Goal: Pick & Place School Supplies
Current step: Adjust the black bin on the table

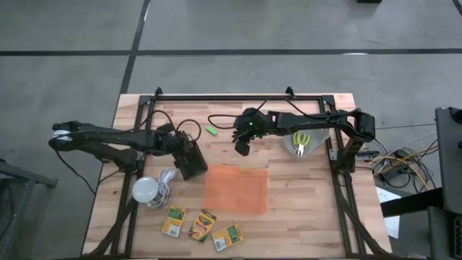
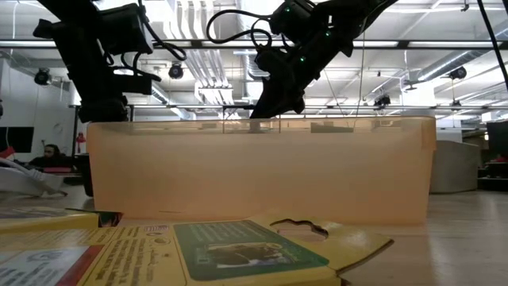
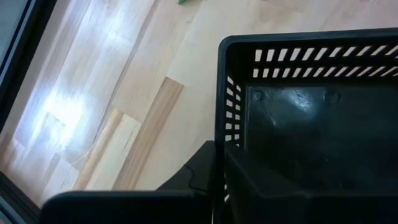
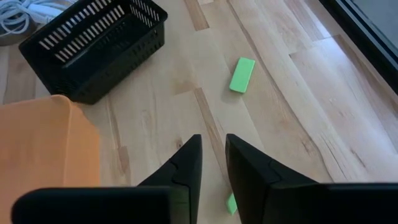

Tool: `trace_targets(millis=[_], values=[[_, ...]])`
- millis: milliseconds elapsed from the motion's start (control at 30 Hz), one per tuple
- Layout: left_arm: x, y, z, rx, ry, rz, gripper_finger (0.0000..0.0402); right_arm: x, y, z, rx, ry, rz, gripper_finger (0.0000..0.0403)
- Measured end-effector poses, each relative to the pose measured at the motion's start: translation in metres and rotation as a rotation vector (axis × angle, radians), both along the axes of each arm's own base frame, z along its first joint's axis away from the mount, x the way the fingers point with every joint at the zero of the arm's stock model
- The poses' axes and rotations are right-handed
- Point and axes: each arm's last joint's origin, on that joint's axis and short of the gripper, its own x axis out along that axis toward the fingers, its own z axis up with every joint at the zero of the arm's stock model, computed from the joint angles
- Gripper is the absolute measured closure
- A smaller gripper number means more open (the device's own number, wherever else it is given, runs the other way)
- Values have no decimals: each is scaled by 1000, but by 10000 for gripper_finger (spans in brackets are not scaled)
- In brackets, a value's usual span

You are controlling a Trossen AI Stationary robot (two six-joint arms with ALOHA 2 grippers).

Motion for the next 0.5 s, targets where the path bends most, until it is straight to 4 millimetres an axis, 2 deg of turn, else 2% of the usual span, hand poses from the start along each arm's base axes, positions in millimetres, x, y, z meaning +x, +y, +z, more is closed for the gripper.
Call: trace_targets(millis=[267,500], values=[[0,0,0,2,2,-3,352,0,0,0,-6,1,6,330],[0,0,0,8,5,-3,321,0,0,0,-11,2,11,341]])
